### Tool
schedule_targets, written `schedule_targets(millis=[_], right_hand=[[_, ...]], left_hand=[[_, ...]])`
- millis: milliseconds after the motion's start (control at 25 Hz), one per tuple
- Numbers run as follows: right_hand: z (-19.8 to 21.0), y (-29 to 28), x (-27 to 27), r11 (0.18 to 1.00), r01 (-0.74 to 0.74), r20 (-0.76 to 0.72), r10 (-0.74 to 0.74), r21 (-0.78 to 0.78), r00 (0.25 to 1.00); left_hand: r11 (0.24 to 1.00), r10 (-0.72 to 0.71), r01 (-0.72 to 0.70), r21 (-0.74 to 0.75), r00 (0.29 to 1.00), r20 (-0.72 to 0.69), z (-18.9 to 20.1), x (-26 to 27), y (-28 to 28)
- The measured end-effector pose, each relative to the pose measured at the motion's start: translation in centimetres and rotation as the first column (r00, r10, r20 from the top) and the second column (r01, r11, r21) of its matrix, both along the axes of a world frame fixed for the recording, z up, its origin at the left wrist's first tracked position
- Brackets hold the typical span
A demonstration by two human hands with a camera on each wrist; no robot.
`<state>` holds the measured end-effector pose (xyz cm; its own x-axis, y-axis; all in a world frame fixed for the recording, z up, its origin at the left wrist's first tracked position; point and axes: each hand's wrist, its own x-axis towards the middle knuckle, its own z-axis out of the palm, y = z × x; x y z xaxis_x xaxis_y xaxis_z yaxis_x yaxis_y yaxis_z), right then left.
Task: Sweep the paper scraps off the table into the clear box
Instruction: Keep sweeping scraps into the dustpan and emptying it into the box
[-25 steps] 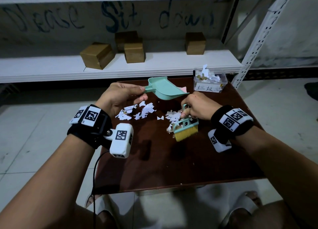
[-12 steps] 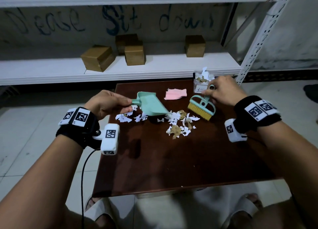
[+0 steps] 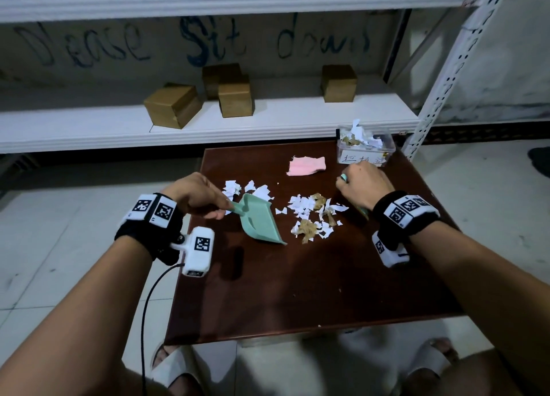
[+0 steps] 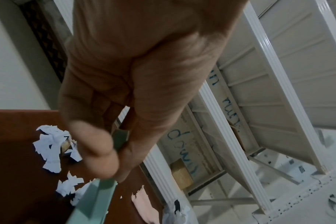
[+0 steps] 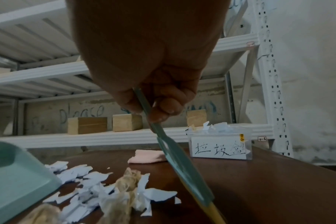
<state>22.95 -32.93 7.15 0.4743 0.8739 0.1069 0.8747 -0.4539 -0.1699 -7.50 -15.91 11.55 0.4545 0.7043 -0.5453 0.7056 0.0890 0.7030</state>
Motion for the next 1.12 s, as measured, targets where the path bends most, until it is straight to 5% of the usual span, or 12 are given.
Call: schedule_targets(millis=[280, 680, 1120], right_hand=[[-1.7, 2.1, -1.8, 0.996, -0.04, -0.147, 0.052, 0.085, 0.988], [-1.5, 3.7, -4.8, 0.973, -0.108, -0.259, 0.16, 0.205, 0.953], [-1.2, 3.7, -3.6, 0.963, -0.046, -0.305, 0.129, 0.264, 0.944]], left_hand=[[0.99, -0.068, 0.082, 0.117, 0.991, -0.119, -1.8, 2.0, -0.2], [0.989, -0.049, 0.049, 0.136, 0.999, -0.005, -3.8, 4.7, -0.6], [0.995, 0.007, -0.005, -0.098, 1.0, 0.015, -5.5, 4.9, -1.8]])
